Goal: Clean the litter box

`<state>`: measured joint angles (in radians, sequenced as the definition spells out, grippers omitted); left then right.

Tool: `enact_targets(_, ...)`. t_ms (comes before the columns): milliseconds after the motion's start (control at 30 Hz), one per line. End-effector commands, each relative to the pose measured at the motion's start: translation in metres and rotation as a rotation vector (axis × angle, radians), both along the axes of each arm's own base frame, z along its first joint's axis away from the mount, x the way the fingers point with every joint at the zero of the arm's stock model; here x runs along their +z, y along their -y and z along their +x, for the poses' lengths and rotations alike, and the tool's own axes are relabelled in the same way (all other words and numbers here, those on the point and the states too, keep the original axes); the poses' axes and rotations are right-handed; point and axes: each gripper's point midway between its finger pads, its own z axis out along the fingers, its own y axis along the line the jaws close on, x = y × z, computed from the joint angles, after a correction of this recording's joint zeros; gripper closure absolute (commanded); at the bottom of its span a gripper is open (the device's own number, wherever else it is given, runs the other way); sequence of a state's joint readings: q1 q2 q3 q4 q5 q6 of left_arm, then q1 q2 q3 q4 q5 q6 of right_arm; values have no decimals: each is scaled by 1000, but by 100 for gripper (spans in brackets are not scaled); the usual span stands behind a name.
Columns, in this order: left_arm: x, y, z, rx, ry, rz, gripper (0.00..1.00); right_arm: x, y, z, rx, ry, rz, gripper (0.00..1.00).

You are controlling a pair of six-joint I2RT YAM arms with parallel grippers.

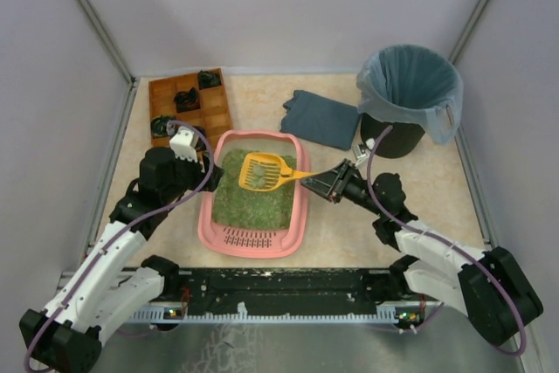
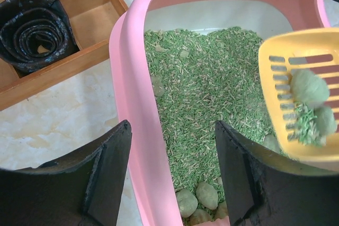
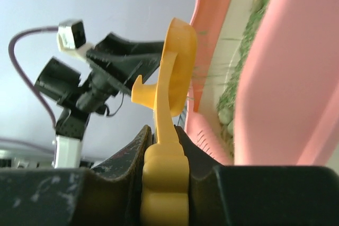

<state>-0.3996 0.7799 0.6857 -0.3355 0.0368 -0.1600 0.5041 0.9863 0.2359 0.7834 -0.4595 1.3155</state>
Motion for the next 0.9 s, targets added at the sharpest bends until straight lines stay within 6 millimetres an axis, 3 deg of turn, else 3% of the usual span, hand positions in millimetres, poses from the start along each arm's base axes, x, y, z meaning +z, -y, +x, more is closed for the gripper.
enact_targets(0, 1, 2, 1, -2, 14, -8, 30, 46, -15, -11, 118, 174, 42, 100)
enact_targets(100, 1, 2, 1, -5, 12, -7, 30, 21, 16, 10, -84, 42, 50, 100)
enact_targets(133, 2, 0, 1, 3, 16, -6, 30, 22, 18, 11, -97, 44, 52, 100)
enact_targets(233, 1, 0, 2, 8, 20, -7, 30, 36, -10, -10, 94, 137, 17, 100)
enact_targets(300, -1, 1, 2, -2, 11, -7, 29, 43, -15, -17, 162, 185, 27, 100)
enact_targets(400, -2, 3, 1, -13, -1, -6, 30, 22, 18, 7, -28, 71, 41, 100)
enact_targets(467, -1, 2, 2, -4, 4, -5, 30, 19, 27, 13, -104, 50, 42, 100)
enact_targets(600, -2, 3, 2, -9, 5, -7, 29, 38, -13, -12, 138, 190, -52, 100)
enact_targets(667, -4, 5, 2, -19, -5, -5, 29, 38, -9, -10, 130, 187, -53, 100)
enact_targets(700, -4, 4, 2, -17, -8, -5, 30, 26, 4, 3, 21, 123, -54, 100)
enact_targets(767, -3, 2, 2, -7, -7, -2, 30, 22, 17, 12, -78, 79, -21, 100)
enact_targets(867, -2, 2, 2, -2, 4, -3, 29, 40, -9, -6, 96, 163, -29, 100)
